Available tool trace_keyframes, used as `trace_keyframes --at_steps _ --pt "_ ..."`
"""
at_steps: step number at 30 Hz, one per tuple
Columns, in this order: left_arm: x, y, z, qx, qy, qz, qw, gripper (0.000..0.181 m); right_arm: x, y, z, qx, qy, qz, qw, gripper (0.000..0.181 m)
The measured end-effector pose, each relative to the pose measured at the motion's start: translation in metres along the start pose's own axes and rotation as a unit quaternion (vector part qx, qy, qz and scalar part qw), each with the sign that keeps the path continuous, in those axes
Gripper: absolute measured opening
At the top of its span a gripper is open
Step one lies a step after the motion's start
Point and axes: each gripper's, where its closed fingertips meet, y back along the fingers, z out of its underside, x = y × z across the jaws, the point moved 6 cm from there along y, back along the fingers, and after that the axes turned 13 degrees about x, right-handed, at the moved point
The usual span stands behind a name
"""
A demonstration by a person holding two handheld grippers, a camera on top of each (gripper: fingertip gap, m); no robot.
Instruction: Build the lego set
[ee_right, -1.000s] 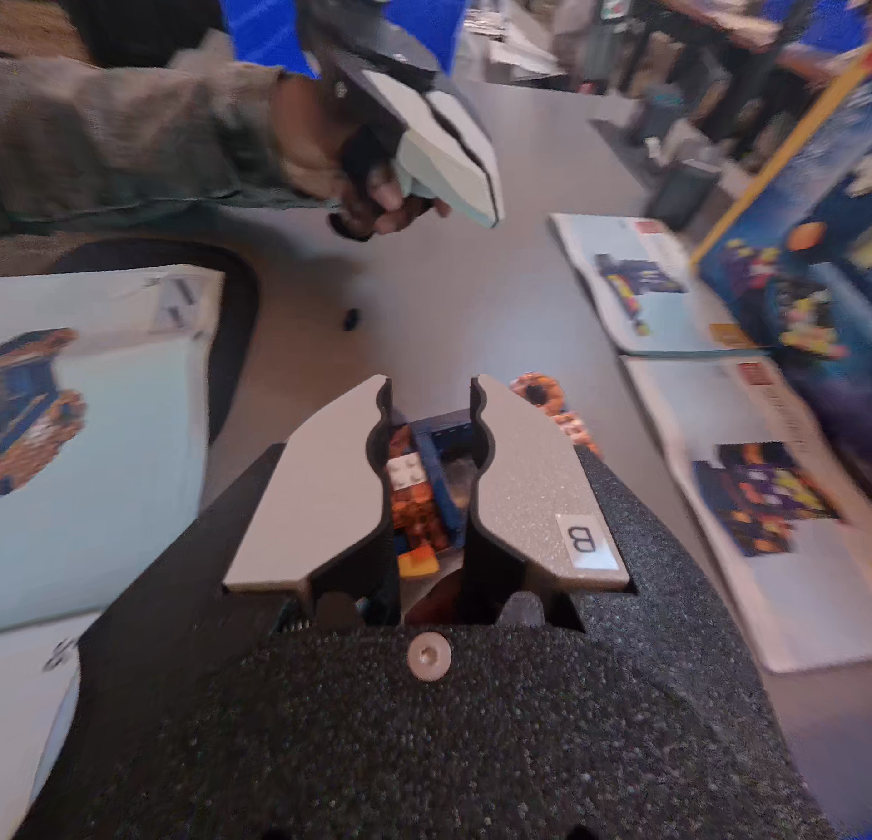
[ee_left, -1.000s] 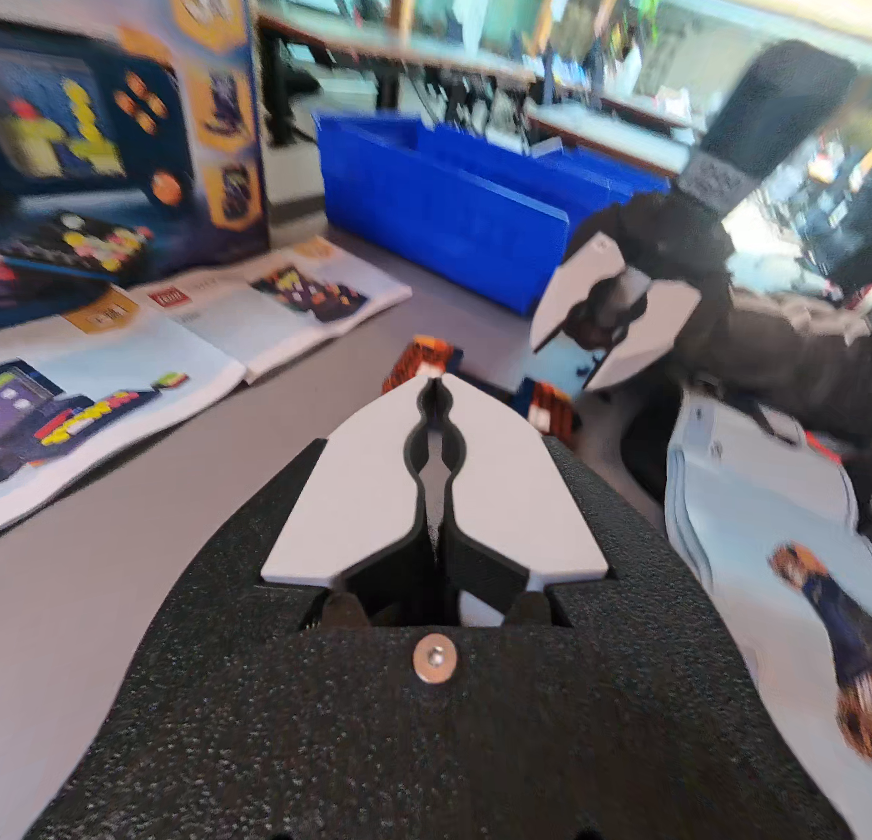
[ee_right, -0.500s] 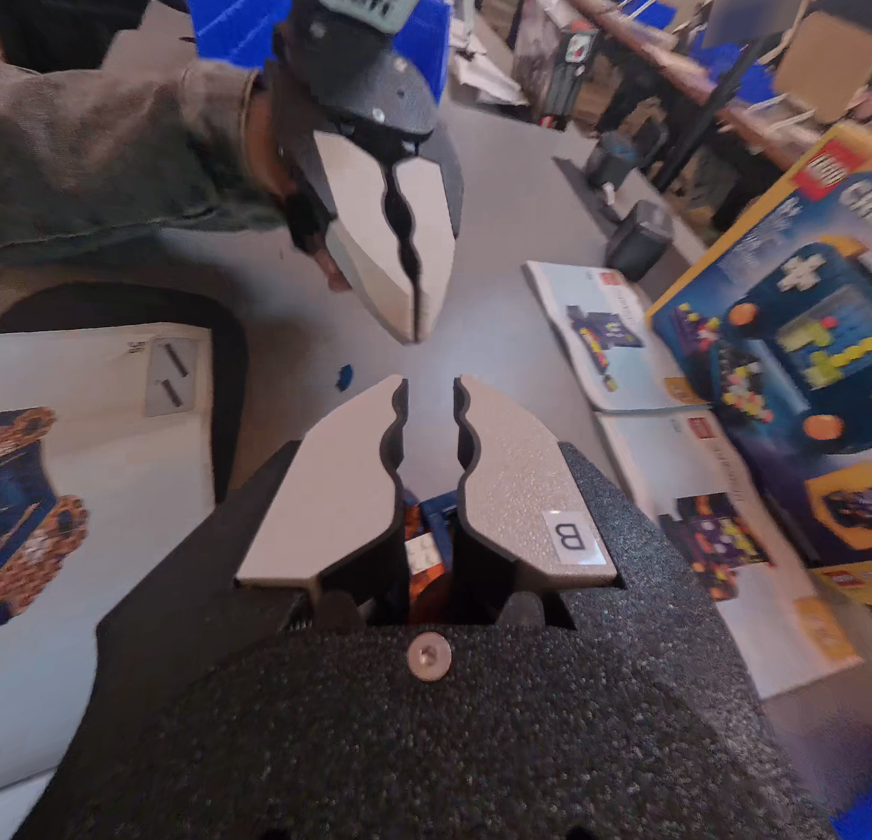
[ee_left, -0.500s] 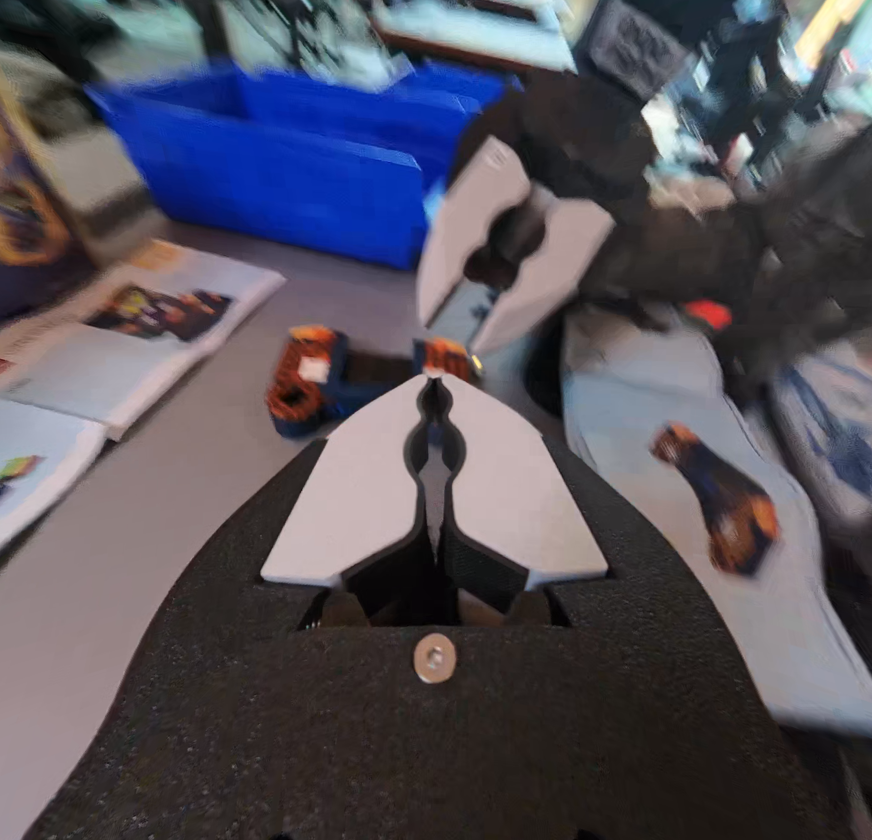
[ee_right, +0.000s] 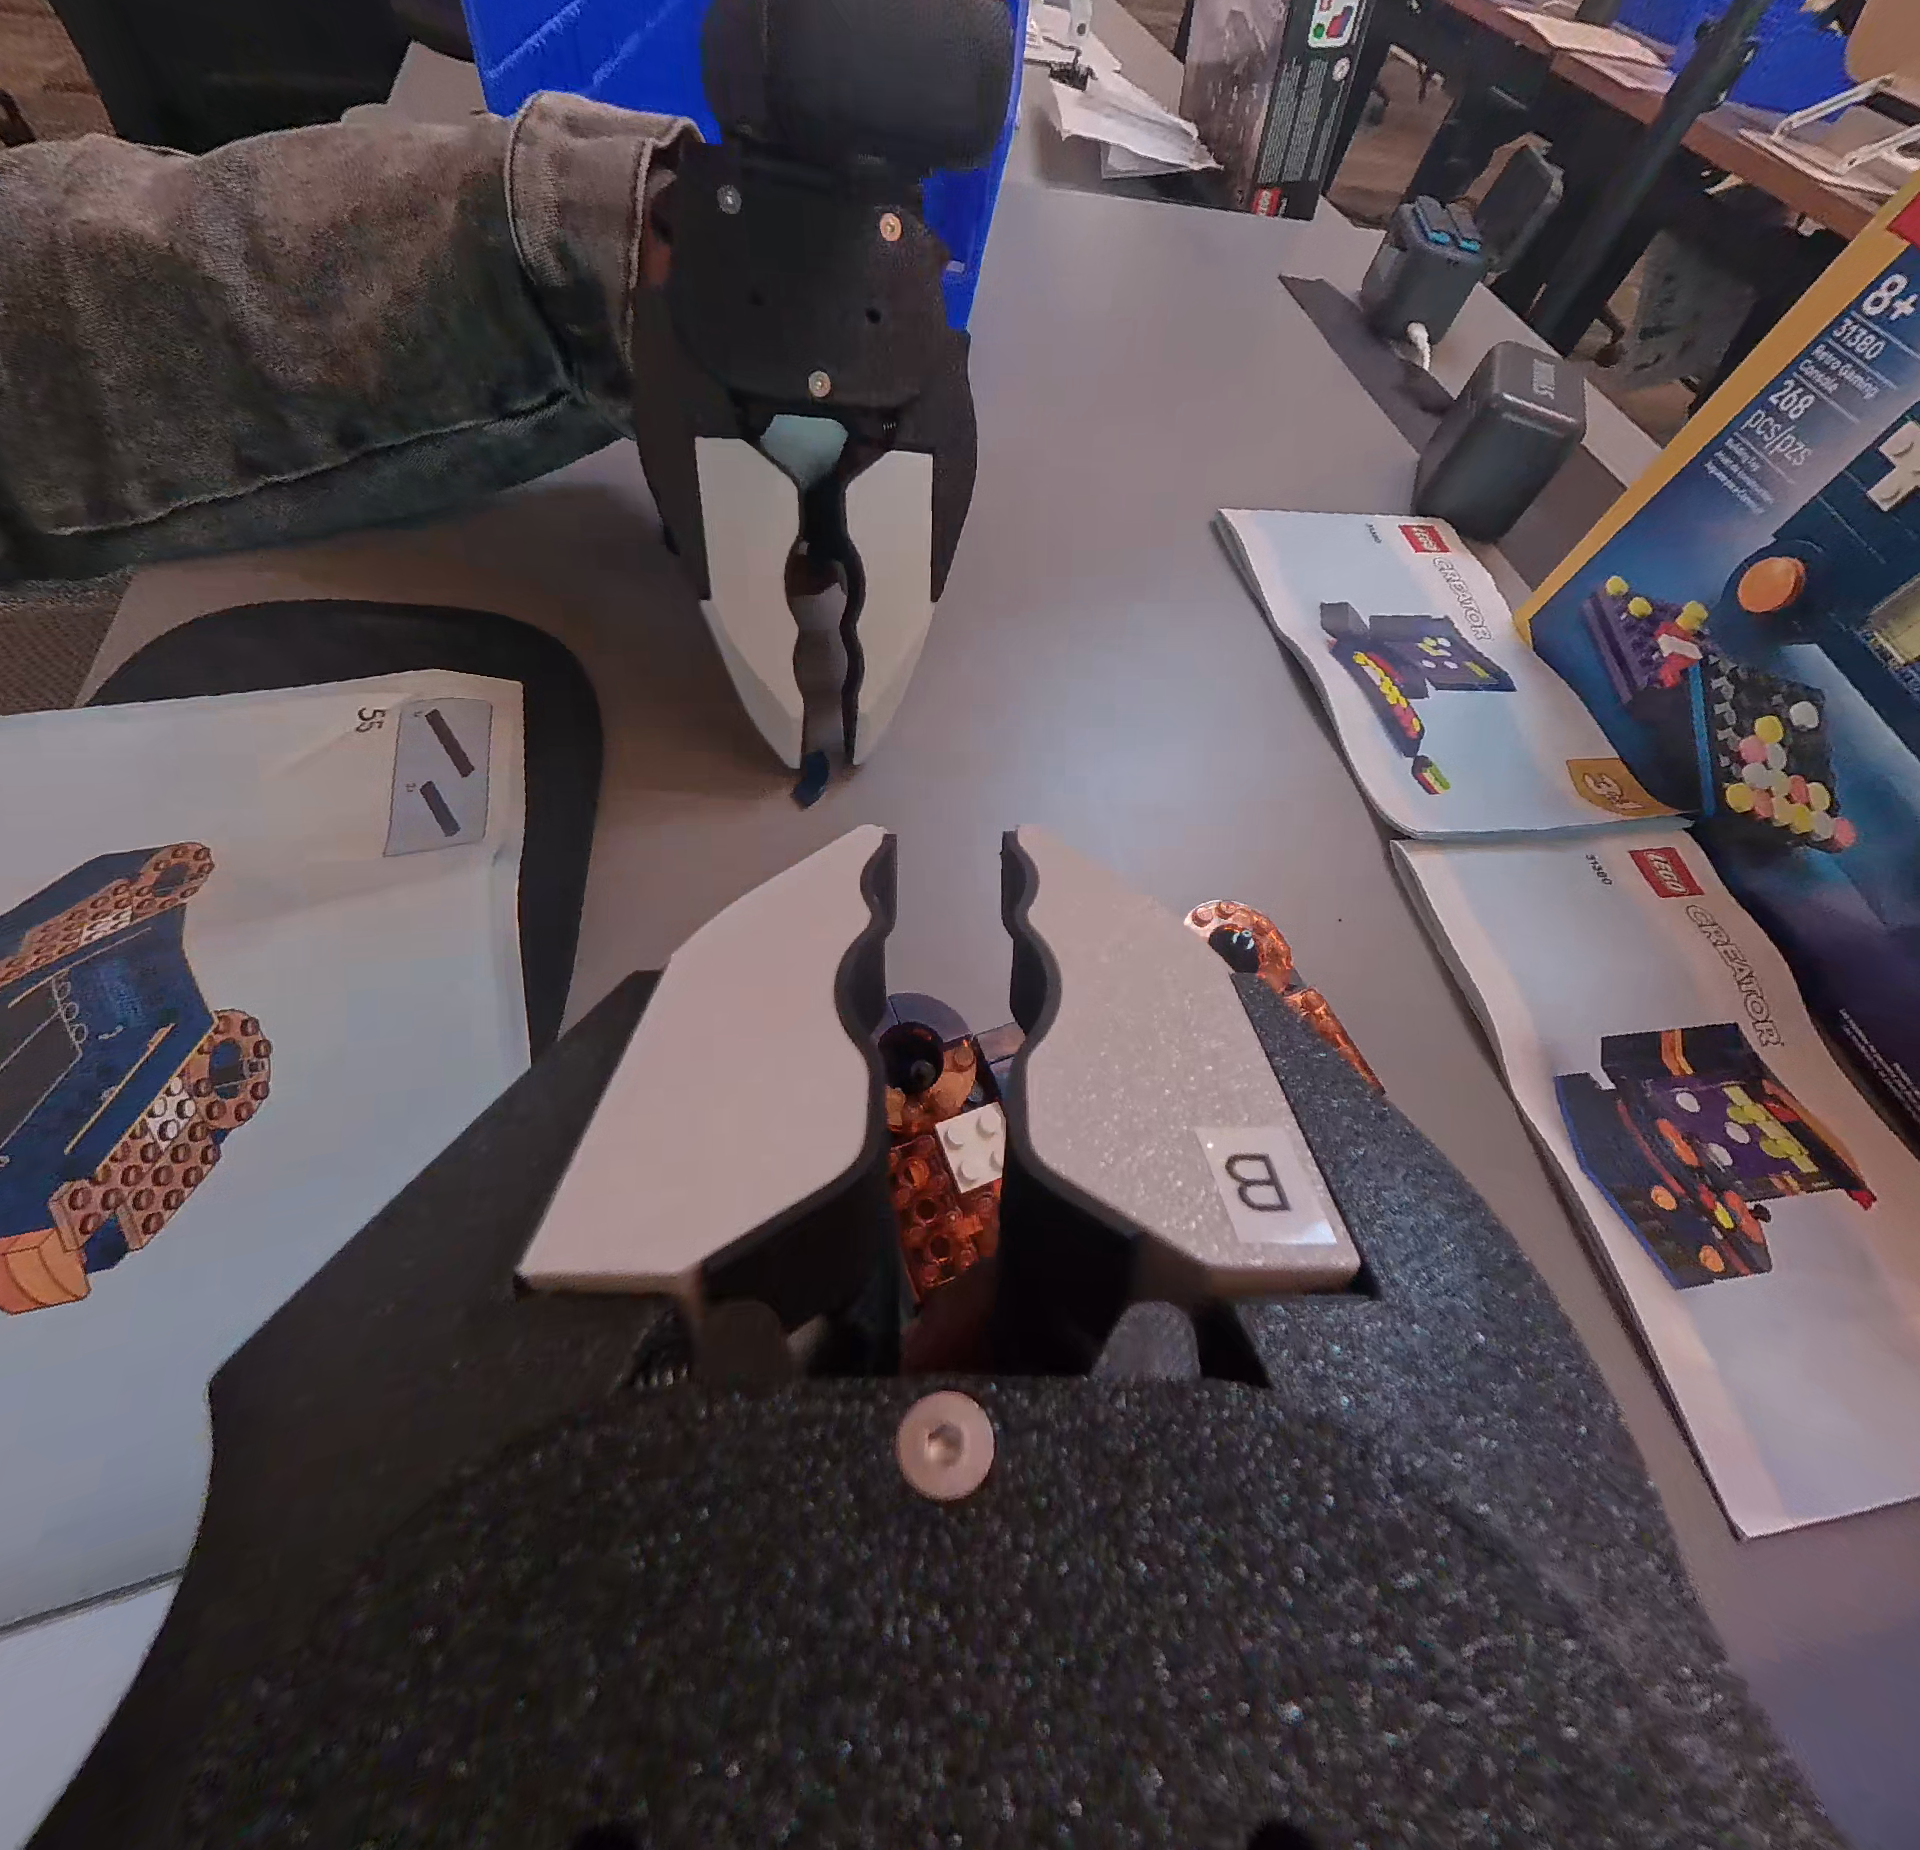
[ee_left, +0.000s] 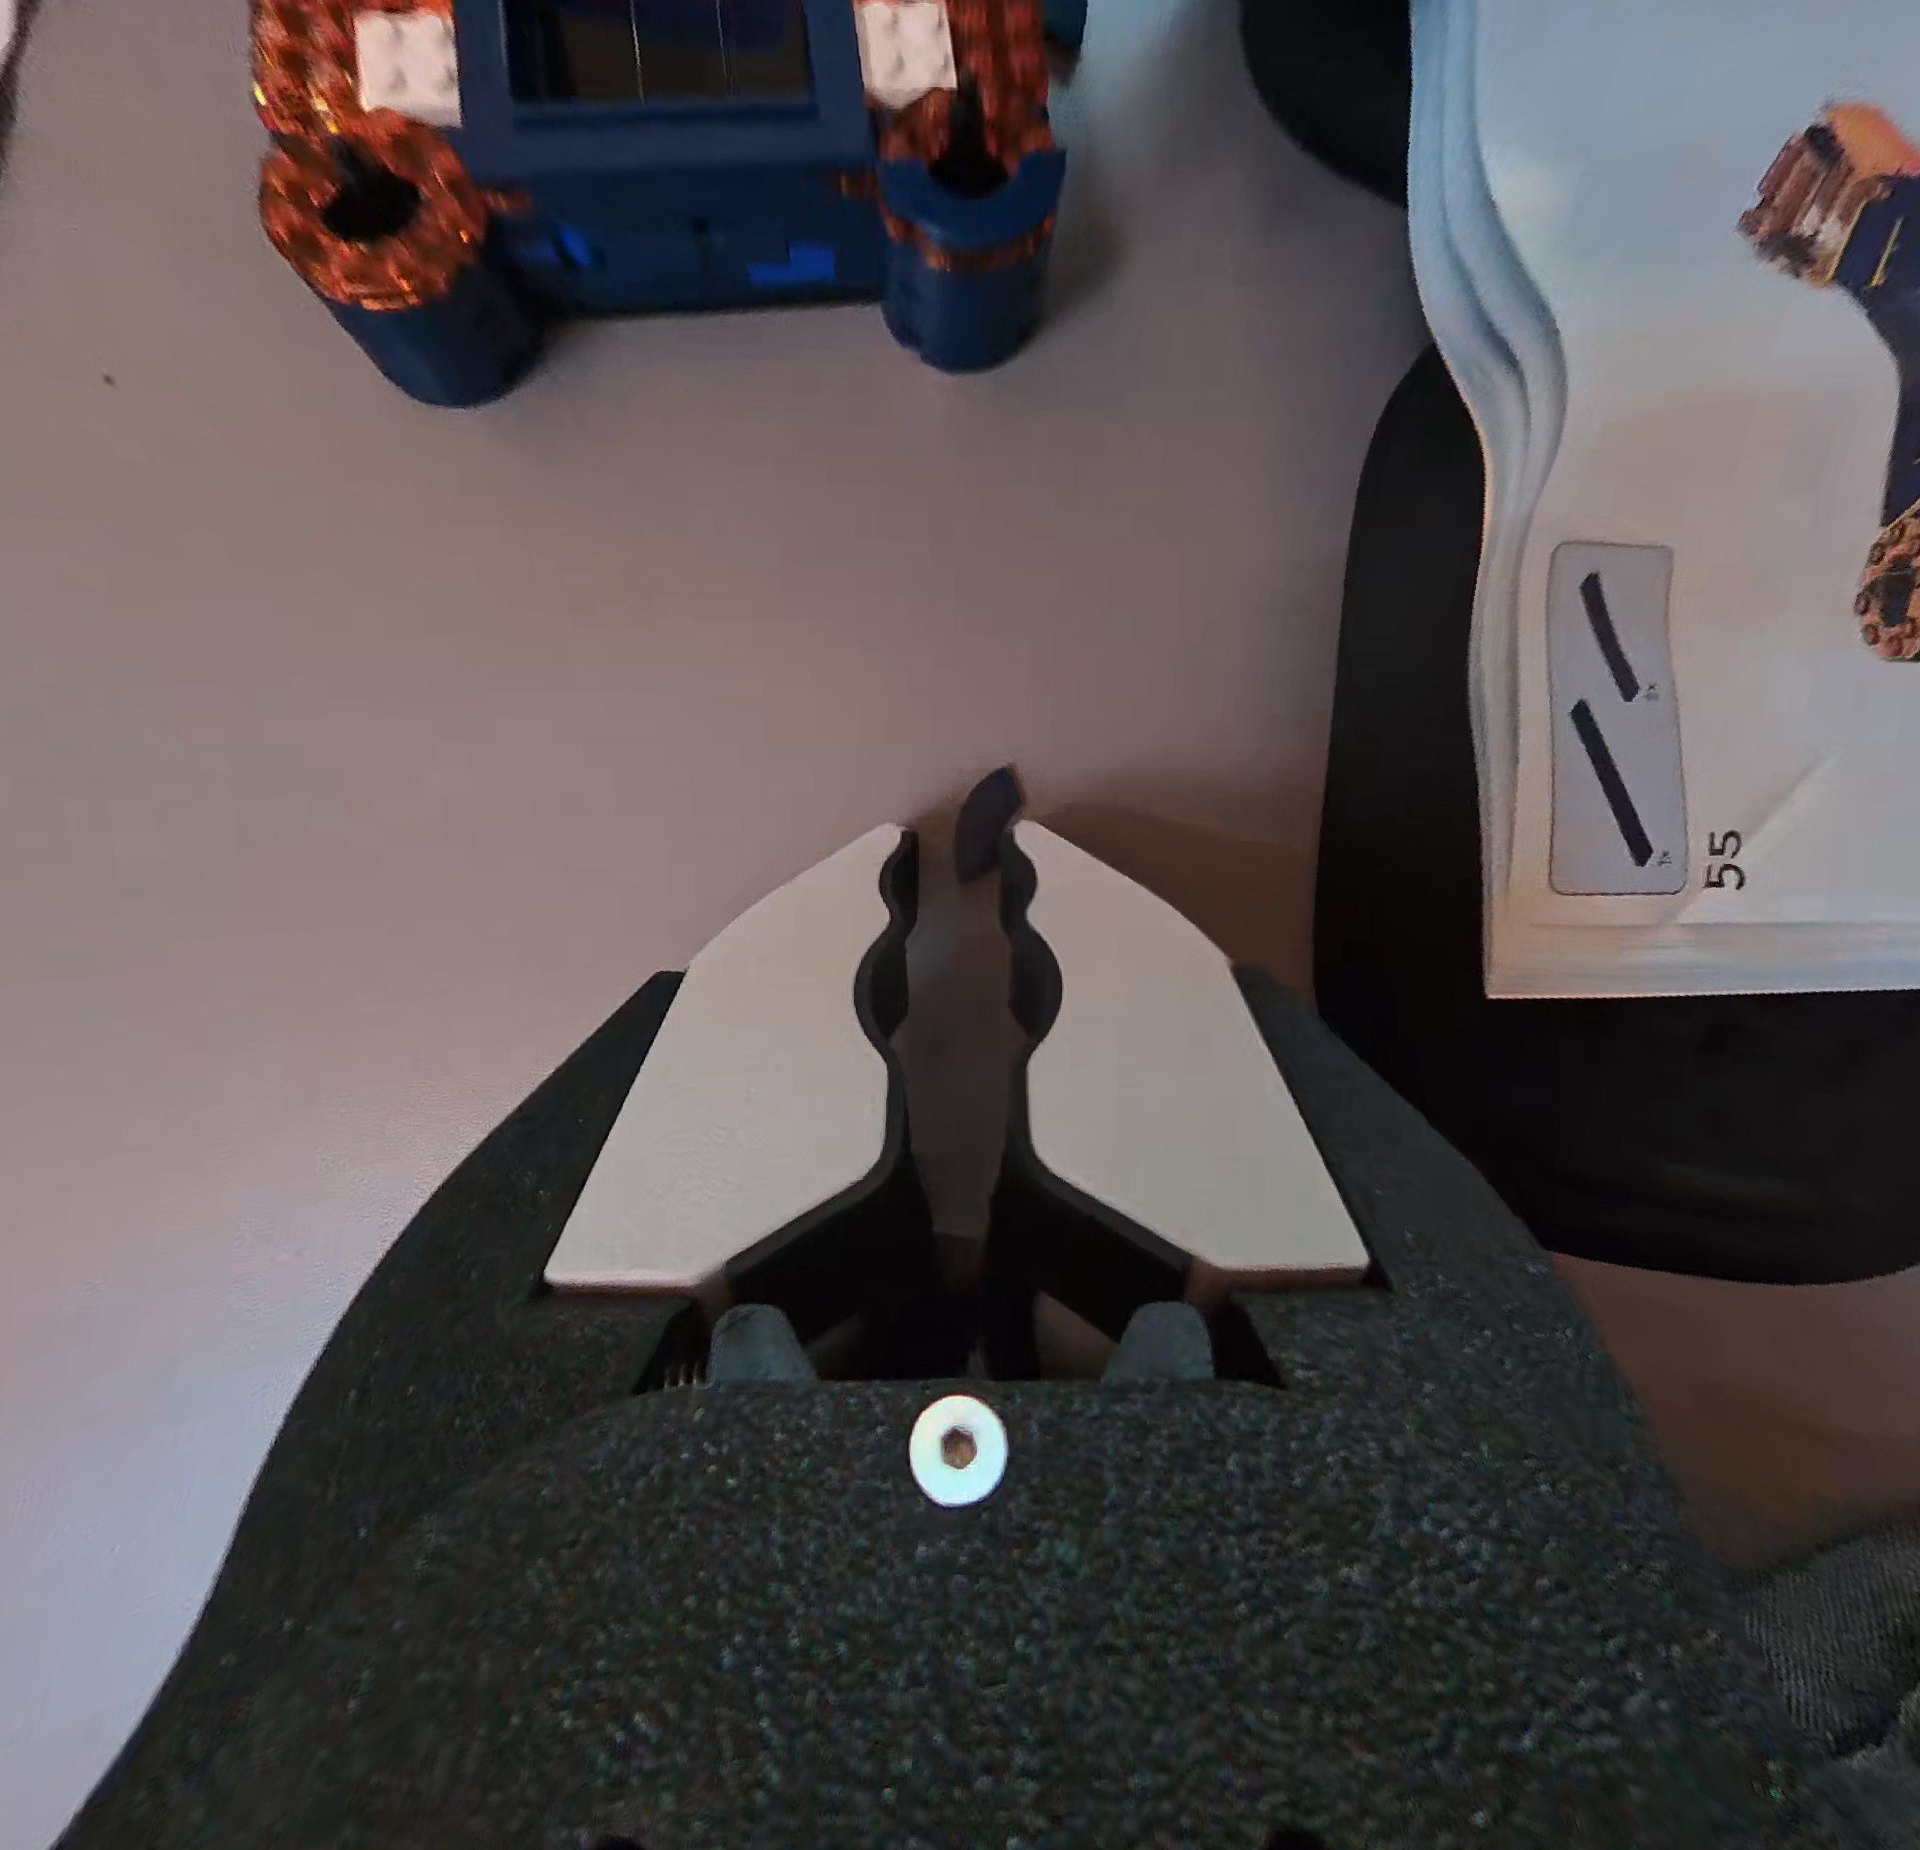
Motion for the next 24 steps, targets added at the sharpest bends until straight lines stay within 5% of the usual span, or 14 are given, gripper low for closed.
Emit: trace_keyframes --at_steps 6,12,24 --pt "-0.005 -0.001 -0.001 0.014 0.025 -0.020 0.999 0.008 -0.007 -0.006 0.006 -0.019 -0.014 -0.020 1.000 0.020" --pt "-0.015 0.001 -0.059 0.197 0.054 -0.150 0.967 0.007 -0.002 -0.012 0.003 -0.030 -0.002 0.039 0.999 0.021" --pt "0.006 -0.017 -0.097 0.192 0.003 -0.171 0.966 0.007 -0.002 -0.009 -0.004 -0.049 0.062 0.092 0.993 0.014"
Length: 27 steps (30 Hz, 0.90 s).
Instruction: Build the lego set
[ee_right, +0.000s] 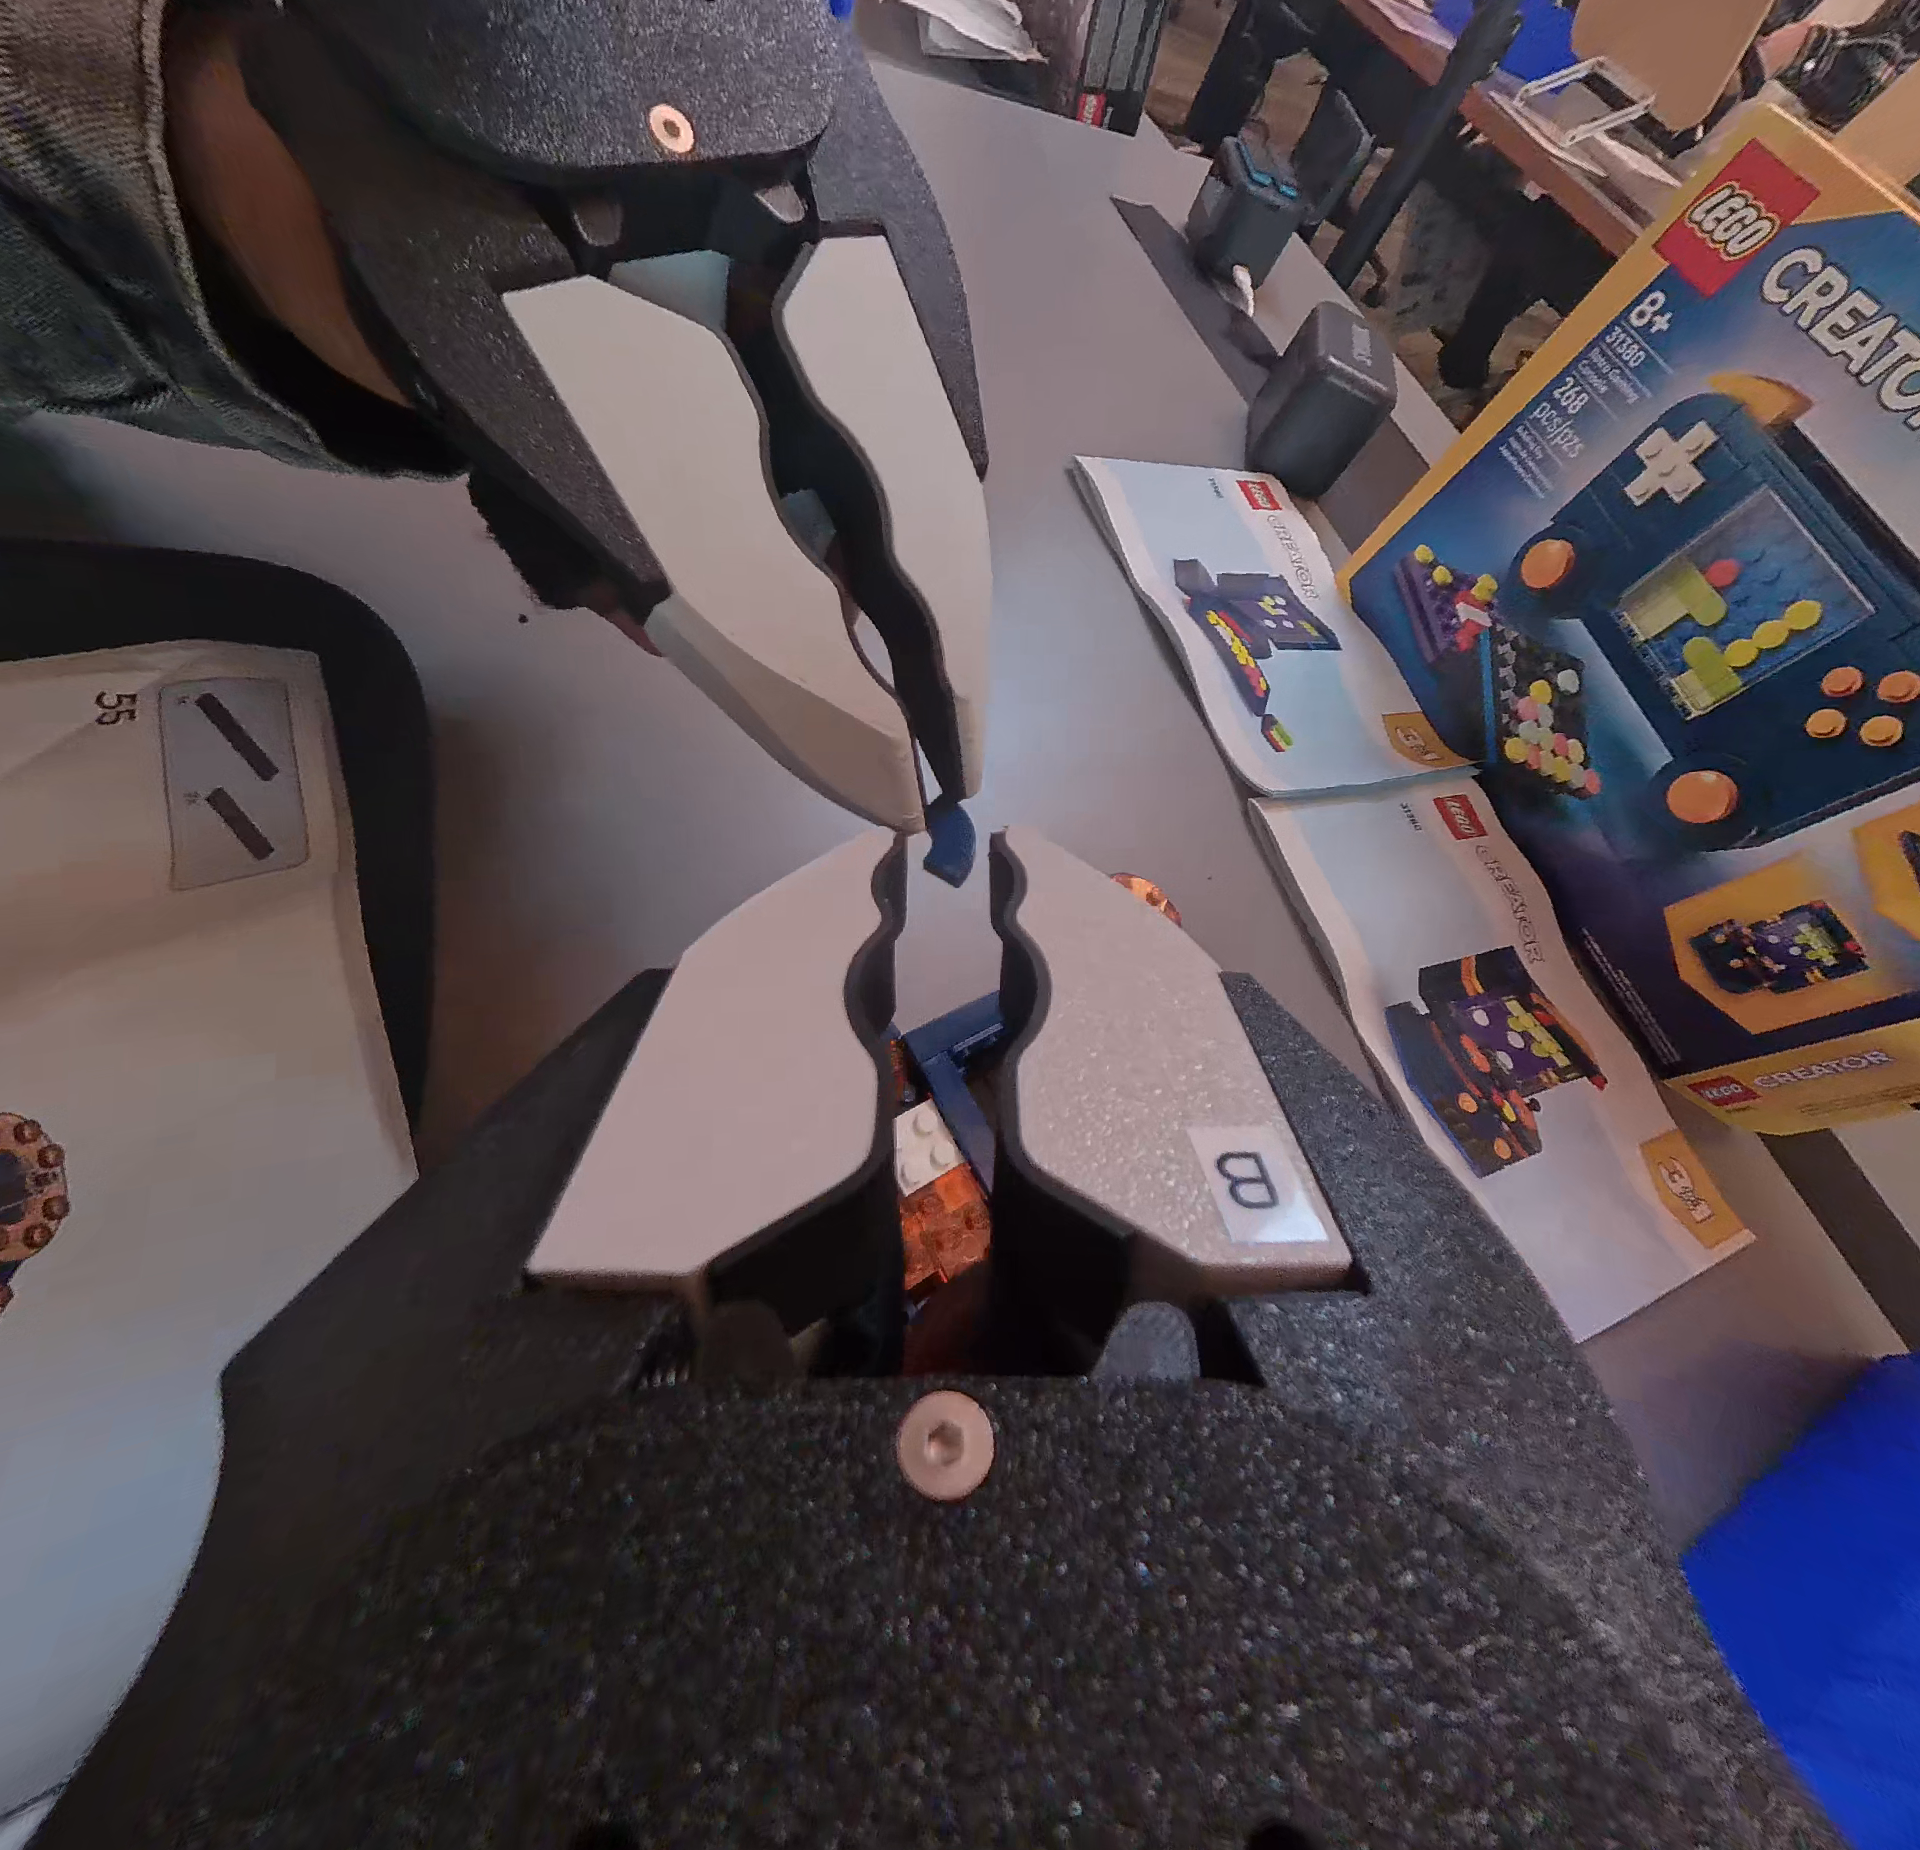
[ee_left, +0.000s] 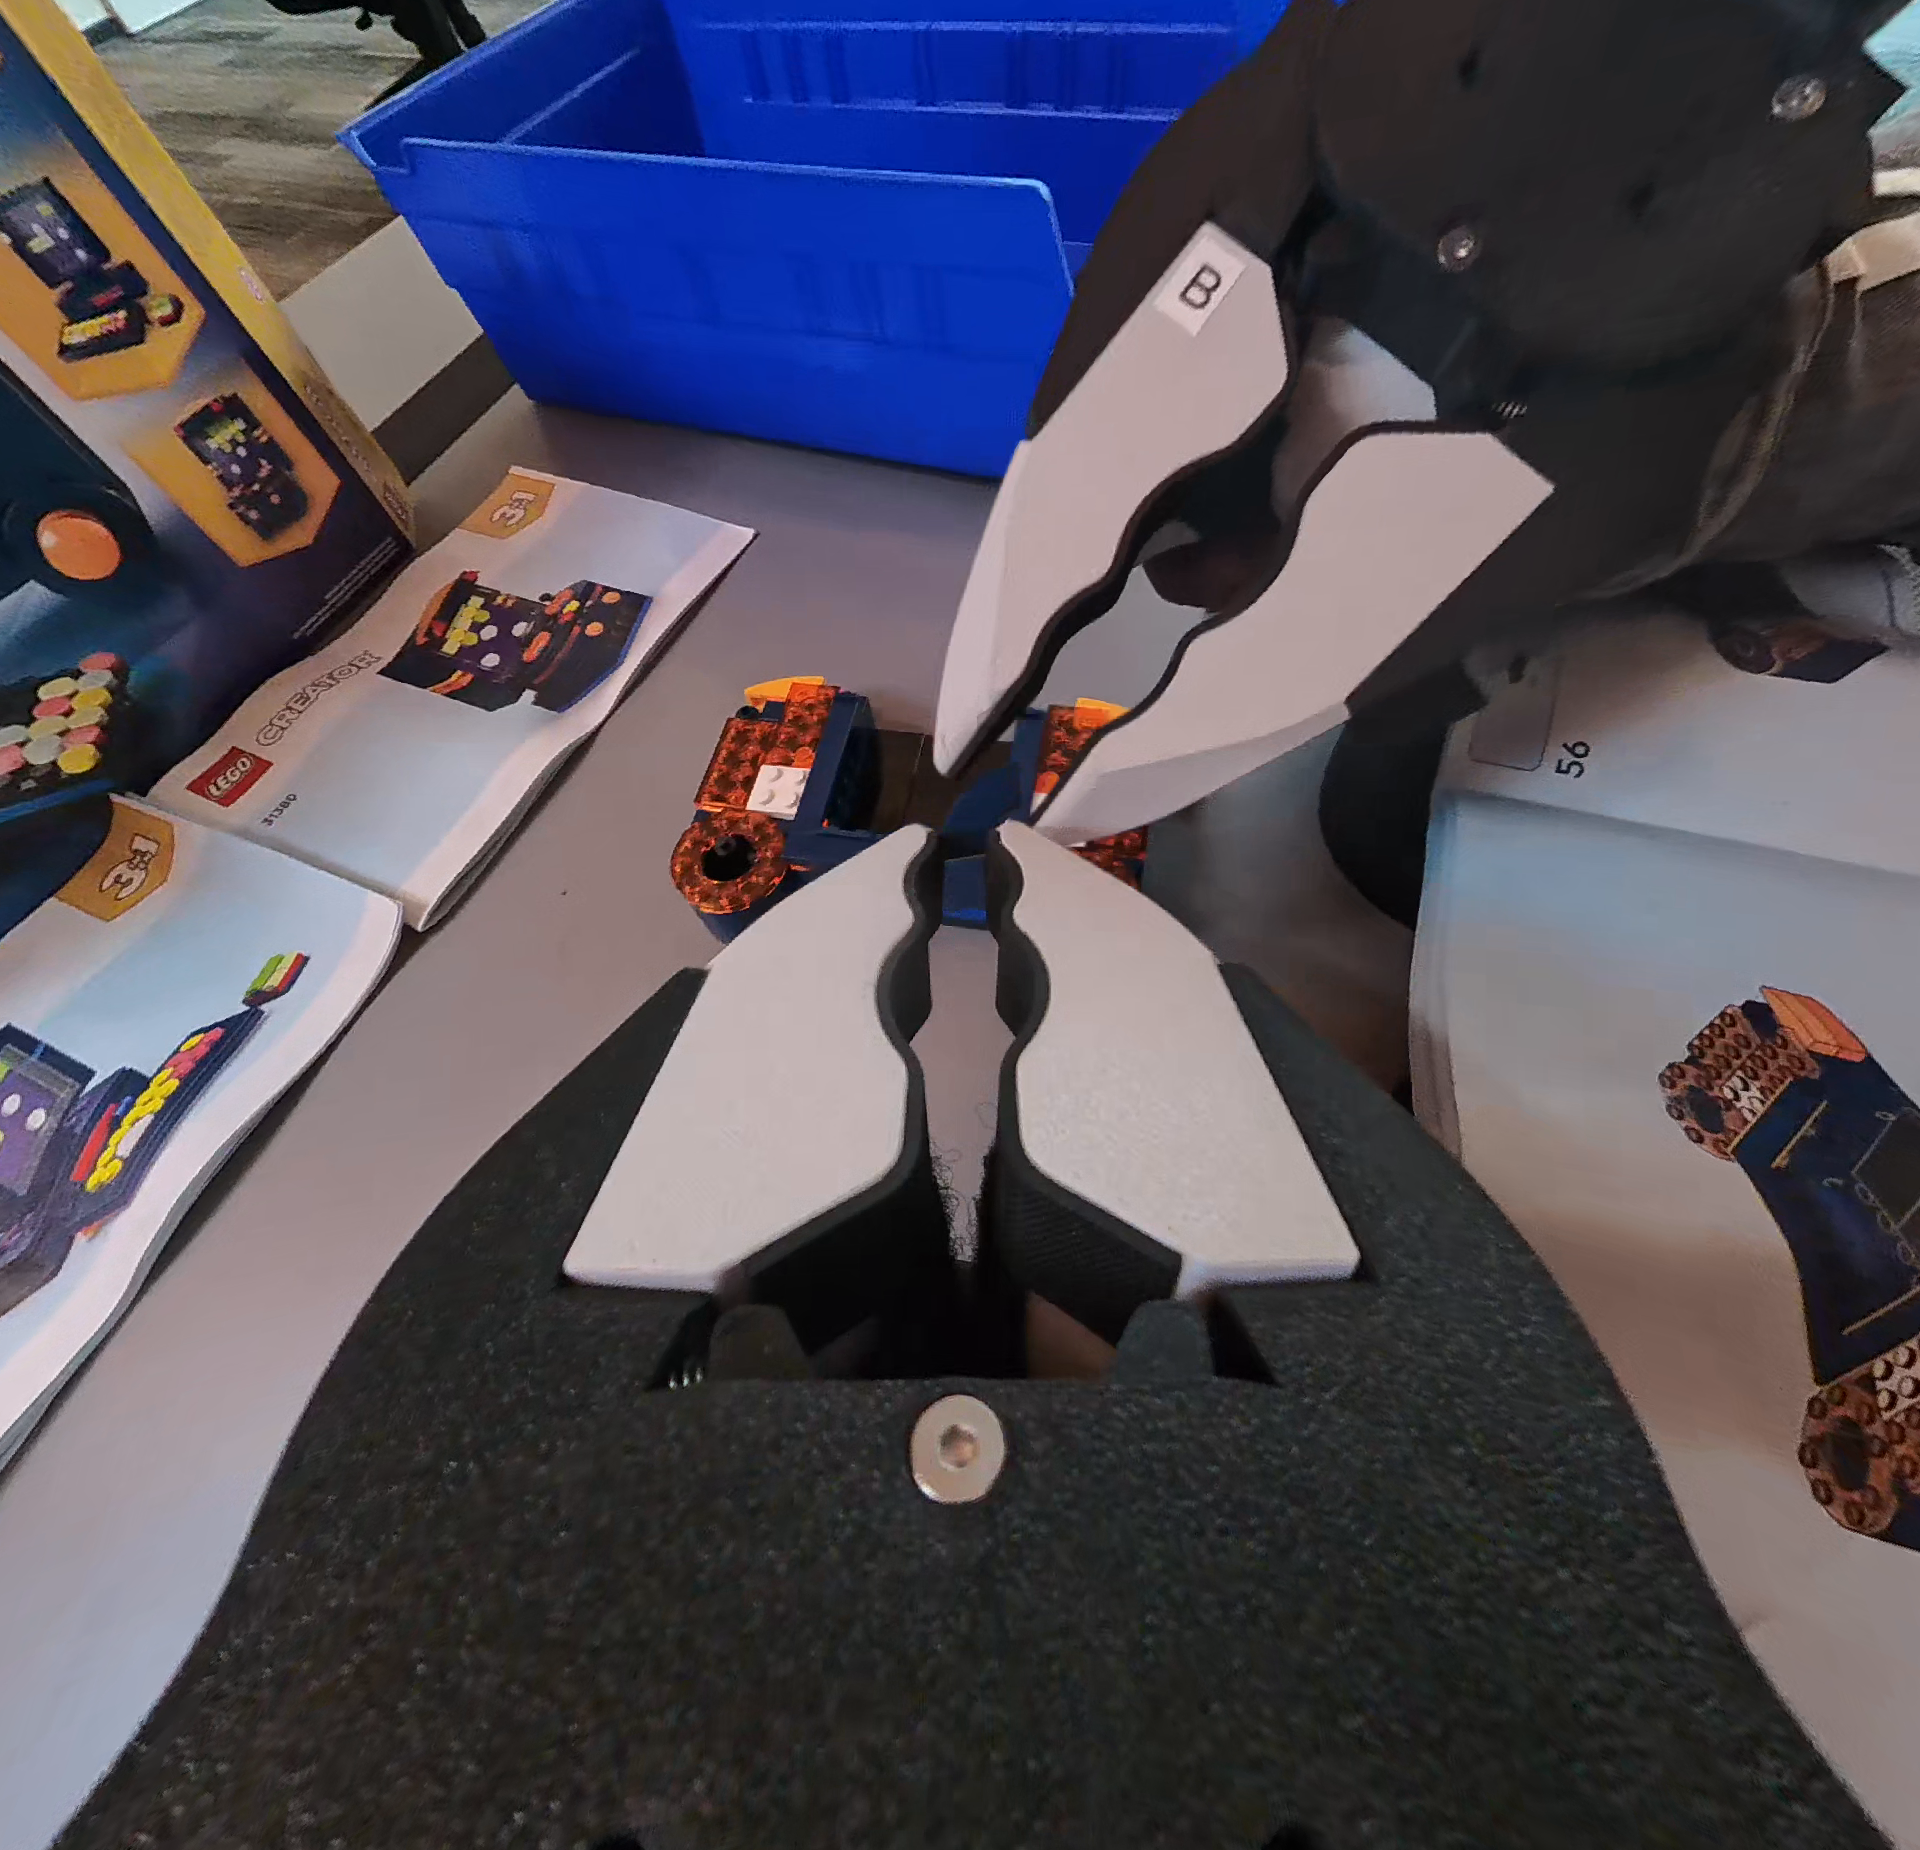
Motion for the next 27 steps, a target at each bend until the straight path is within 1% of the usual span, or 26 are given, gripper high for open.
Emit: trace_keyframes --at_steps 2,6,7,8,10,12,15,18,20,22,25,27 --pt "0.001 -0.001 0.000 -0.002 -0.002 0.001 1.000 0.007 0.000 0.000 0.001 -0.005 0.006 0.001 1.000 0.009" --pt "0.004 -0.002 -0.001 0.008 0.000 0.026 1.000 0.008 0.001 0.006 0.003 -0.005 0.003 -0.004 1.000 0.008" --pt "0.005 -0.002 0.001 0.004 0.007 0.042 0.999 0.015 0.003 0.009 0.006 -0.009 -0.003 -0.001 1.000 0.008" --pt "0.005 -0.002 0.006 -0.014 0.020 0.063 0.998 0.025 0.006 0.014 0.010 -0.012 -0.015 0.002 1.000 0.008" --pt "0.005 -0.004 0.026 -0.083 0.043 0.106 0.990 0.040 0.010 0.026 0.019 -0.013 -0.062 -0.001 0.998 0.008" --pt "0.004 -0.010 0.046 -0.131 0.048 0.120 0.983 0.045 0.010 0.040 0.031 -0.017 -0.123 -0.026 0.992 0.008" --pt "0.011 -0.021 0.055 -0.142 0.034 0.141 0.979 0.039 -0.002 0.055 0.049 -0.054 -0.195 -0.104 0.974 0.008" --pt "0.017 -0.031 0.055 -0.153 0.007 0.148 0.977 0.027 -0.013 0.060 0.066 -0.111 -0.213 -0.145 0.960 0.008" --pt "0.020 -0.036 0.056 -0.165 0.000 0.154 0.974 0.023 -0.013 0.059 0.075 -0.136 -0.202 -0.137 0.960 0.008" --pt "0.026 -0.041 0.054 -0.166 0.009 0.169 0.971 0.020 -0.007 0.058 0.077 -0.131 -0.202 -0.118 0.963 0.008" --pt "0.037 -0.050 0.049 -0.148 0.020 0.189 0.970 0.019 0.006 0.066 0.082 -0.138 -0.194 -0.090 0.967 0.008" --pt "0.043 -0.057 0.046 -0.141 0.020 0.200 0.969 0.020 0.005 0.075 0.081 -0.143 -0.205 -0.104 0.963 0.008"
